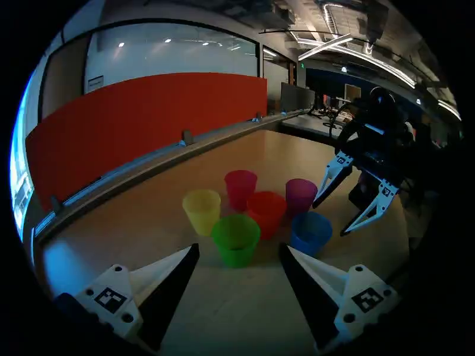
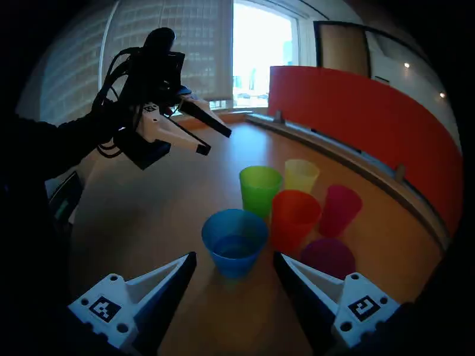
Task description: Pour water
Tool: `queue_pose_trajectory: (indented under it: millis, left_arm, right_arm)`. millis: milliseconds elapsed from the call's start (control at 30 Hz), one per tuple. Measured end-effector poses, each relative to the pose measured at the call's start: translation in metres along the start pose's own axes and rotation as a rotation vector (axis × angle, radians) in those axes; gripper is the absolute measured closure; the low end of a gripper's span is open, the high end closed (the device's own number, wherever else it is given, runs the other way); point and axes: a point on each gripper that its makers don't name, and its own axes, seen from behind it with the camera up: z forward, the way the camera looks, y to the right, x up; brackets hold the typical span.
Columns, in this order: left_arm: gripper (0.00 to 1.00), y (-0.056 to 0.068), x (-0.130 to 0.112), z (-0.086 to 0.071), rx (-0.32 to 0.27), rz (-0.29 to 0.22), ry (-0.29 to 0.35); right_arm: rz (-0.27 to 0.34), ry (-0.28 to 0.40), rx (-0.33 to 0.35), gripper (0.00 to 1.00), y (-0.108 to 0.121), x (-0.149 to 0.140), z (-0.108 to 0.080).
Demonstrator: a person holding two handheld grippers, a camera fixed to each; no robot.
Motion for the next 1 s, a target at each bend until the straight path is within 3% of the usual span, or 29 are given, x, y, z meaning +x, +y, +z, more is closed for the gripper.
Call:
queue_pose_trajectory:
  millis: [567,1000]
  left_arm:
    - [0.01,-0.002,-0.016,0.025,-0.014,0.010,-0.036]
    - [0.01,-0.006,-0.018,0.028,-0.012,0.012,-0.040]
  right_arm:
    - [-0.012,-0.014,0.016,0.00,-0.003,-0.004,0.031]
    - [-0.012,-0.003,0.021,0.00,-0.003,0.003,0.045]
